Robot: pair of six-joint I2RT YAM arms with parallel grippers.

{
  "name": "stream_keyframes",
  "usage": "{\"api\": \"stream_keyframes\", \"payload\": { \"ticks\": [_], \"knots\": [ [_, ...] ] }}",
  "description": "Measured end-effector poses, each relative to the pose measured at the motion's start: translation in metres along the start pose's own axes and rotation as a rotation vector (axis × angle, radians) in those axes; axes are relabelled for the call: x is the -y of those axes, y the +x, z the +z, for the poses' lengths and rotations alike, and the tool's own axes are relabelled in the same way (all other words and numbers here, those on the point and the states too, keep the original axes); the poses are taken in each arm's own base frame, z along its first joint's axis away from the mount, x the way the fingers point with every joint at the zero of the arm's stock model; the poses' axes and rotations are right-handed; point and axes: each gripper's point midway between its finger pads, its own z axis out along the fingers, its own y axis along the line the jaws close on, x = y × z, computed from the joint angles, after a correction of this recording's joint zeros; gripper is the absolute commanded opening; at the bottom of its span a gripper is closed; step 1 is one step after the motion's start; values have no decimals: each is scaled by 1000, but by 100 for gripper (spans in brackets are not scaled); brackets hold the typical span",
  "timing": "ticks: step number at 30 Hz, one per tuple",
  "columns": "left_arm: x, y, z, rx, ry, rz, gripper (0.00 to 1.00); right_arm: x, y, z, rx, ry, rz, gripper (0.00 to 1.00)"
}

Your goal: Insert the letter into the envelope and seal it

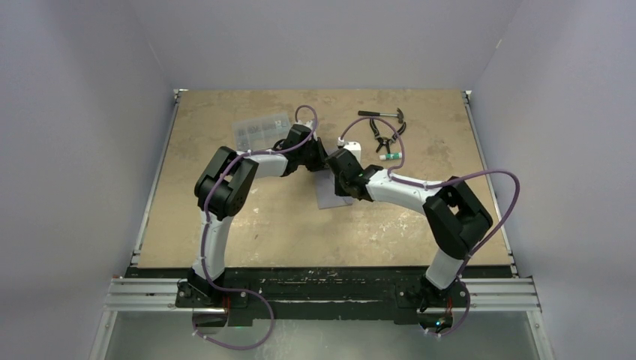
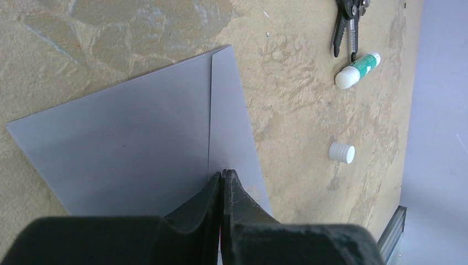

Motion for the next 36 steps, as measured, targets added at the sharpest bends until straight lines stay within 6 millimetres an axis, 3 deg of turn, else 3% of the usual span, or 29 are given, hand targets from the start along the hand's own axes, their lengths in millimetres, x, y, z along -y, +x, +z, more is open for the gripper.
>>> {"api": "stream_keyframes", "payload": {
  "ticks": [5, 11, 36],
  "knots": [
    [0, 0, 0, 0, 9, 0, 0, -1, -15, 4, 41, -17, 32, 9],
    [-2, 1, -2, -8, 24, -7, 0, 0, 3, 27, -8, 5, -11, 7],
    [-16, 1, -9, 31, 111, -83, 0, -30, -30, 55, 62, -18, -37, 6]
  ]
}}
